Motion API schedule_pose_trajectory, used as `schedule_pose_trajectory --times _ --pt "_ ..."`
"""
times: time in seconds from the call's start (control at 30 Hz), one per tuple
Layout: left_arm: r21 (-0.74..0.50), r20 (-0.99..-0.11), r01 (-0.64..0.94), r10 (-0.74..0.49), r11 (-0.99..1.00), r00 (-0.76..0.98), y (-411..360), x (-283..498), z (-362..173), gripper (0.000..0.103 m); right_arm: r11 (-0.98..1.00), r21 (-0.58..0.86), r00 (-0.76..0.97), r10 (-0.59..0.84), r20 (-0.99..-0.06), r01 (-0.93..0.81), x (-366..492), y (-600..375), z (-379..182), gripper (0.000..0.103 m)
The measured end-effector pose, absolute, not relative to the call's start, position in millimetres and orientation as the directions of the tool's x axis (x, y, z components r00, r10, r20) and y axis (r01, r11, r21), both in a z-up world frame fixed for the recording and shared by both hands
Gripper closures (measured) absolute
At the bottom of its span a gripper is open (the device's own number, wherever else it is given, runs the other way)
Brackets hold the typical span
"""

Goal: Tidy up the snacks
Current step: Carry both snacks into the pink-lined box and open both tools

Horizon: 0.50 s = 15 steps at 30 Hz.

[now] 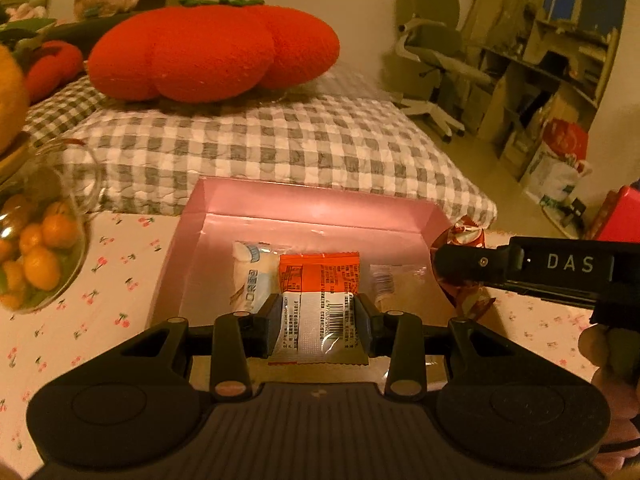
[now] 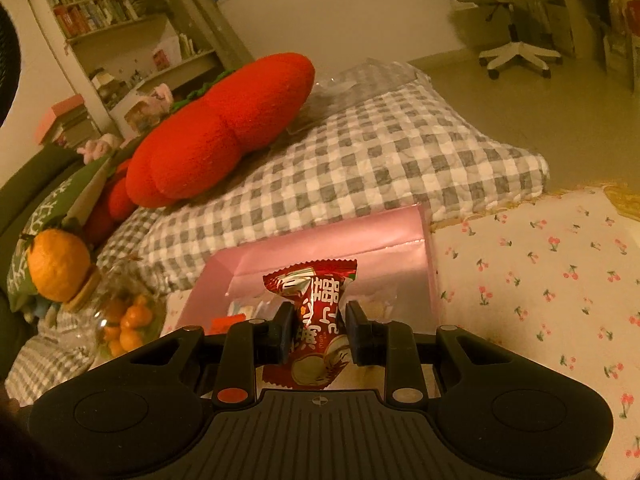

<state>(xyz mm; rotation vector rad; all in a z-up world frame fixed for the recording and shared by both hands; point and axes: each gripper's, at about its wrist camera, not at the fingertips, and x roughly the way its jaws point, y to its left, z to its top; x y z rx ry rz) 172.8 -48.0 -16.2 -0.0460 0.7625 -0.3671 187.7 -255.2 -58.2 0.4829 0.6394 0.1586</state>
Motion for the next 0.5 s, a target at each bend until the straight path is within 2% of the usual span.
schedule_pose_trajectory --times 0.5 --pt "-0.099 -0.704 0.314 -0.290 0.944 0.649 -72 198 -36 0.067 0.862 0.507 0.791 0.308 -0.528 0.003 211 -266 -78 0.075"
